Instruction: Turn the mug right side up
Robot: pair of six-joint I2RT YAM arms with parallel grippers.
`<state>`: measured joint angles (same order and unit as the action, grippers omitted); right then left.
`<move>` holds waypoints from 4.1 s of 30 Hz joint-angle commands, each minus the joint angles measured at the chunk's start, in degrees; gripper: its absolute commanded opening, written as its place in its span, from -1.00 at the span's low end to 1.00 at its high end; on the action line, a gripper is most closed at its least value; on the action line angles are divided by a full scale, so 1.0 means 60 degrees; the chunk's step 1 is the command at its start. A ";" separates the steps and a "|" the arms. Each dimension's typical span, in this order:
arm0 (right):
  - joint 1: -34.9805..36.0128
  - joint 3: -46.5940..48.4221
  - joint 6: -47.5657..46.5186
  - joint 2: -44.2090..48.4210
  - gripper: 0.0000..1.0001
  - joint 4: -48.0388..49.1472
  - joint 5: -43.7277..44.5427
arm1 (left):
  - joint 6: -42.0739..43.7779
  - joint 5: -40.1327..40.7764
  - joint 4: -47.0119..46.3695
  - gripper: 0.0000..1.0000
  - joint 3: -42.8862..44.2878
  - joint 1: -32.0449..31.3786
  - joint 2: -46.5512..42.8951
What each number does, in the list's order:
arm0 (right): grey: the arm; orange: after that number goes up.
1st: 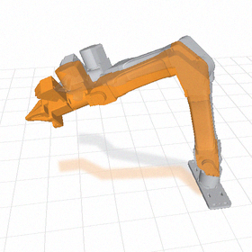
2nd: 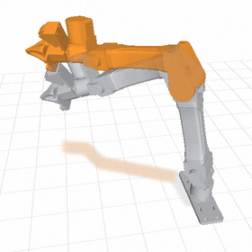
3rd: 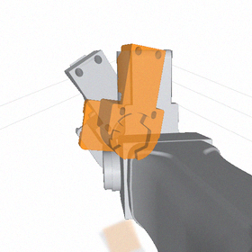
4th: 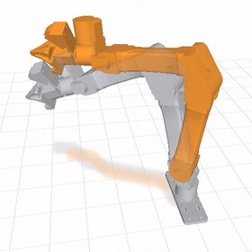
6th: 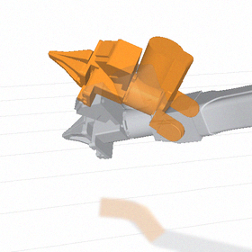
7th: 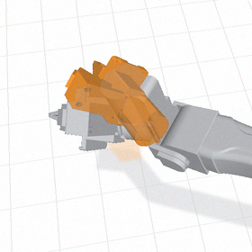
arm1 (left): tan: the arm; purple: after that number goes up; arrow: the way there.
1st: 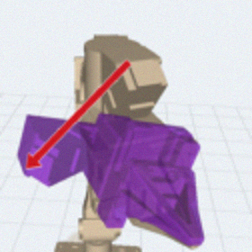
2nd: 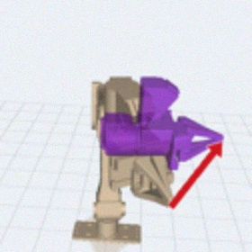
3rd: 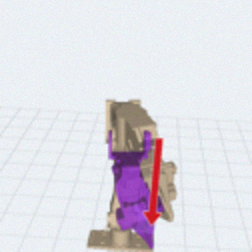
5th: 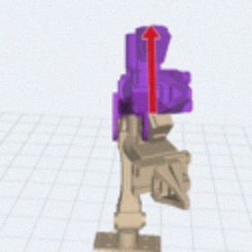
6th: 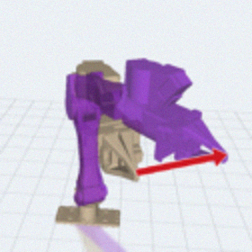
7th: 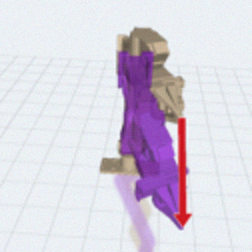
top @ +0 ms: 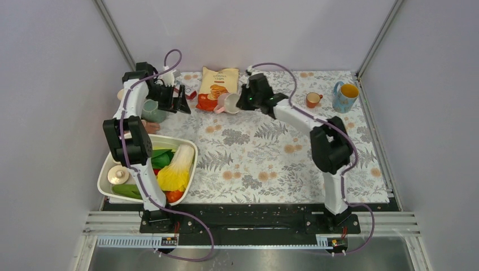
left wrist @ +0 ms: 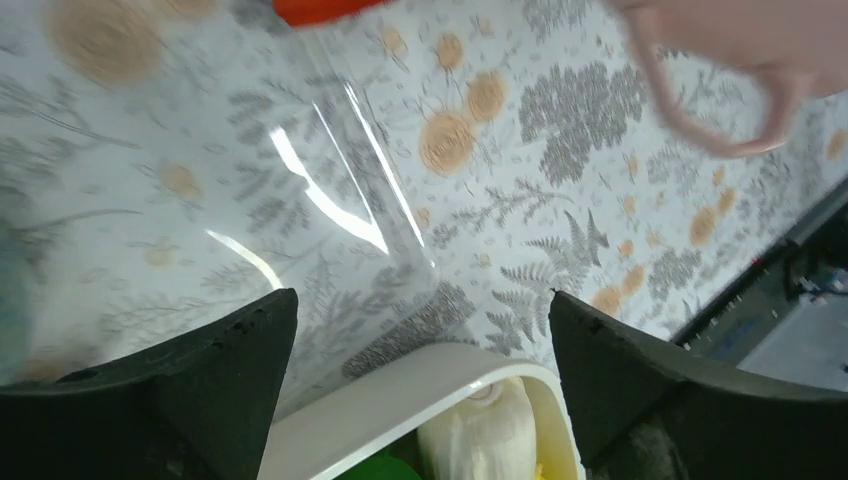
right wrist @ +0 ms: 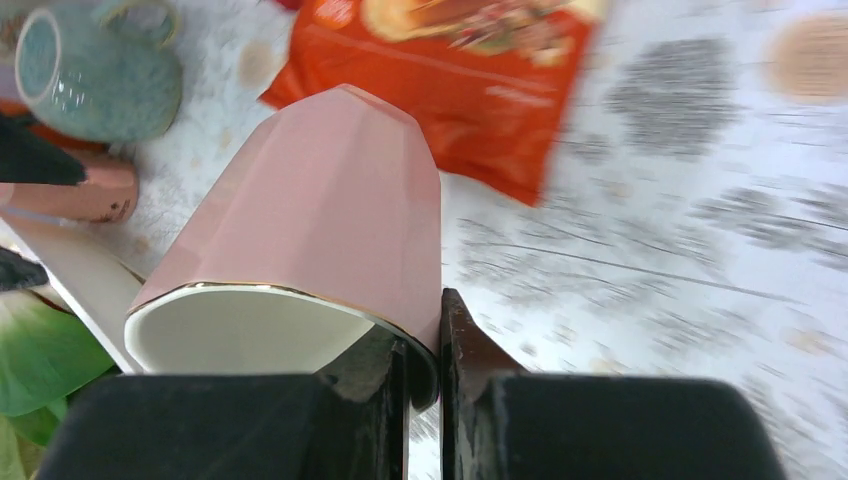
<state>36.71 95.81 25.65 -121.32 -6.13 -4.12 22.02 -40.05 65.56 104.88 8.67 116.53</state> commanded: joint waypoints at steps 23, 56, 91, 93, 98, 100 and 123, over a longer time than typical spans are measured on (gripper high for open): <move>-0.7619 -0.0158 -0.3095 0.2842 -1.00 -0.8636 0.0100 | -0.0465 0.2086 -0.1383 0.98 -0.0184 -0.0009 -0.1101; -0.7989 0.3151 -0.3681 0.2062 0.99 -1.0405 -0.0355 | 0.3430 0.5592 0.0020 0.97 0.2855 -0.0505 0.0304; -0.6490 0.1132 -0.4118 0.3725 0.99 -0.9917 -0.0284 | 0.4811 0.8495 -0.1519 -0.22 0.5118 -0.0825 0.5024; -0.6488 0.1144 -0.4140 0.3751 0.99 -0.9921 -0.0260 | 0.4793 0.8331 -0.1417 -0.27 0.4946 -0.0829 0.4893; -0.6470 0.1182 -0.4131 0.3799 0.99 -0.9938 -0.0198 | 0.4680 0.8029 -0.1447 -0.92 0.4582 -0.0839 0.4505; -0.6457 0.1262 -0.4117 0.3812 0.99 -0.9976 -0.0254 | 0.4486 0.7815 -0.1418 -1.00 0.4587 -0.0851 0.4294; -0.5866 0.1329 -0.4056 0.4350 0.99 -0.9628 -0.0812 | 0.3215 0.5186 -0.0459 -1.00 0.4562 -0.1003 0.2658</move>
<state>-0.86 102.00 1.76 -97.97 -65.65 -7.18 43.57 -5.48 62.11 128.99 2.76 137.60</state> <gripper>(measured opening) 0.993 0.256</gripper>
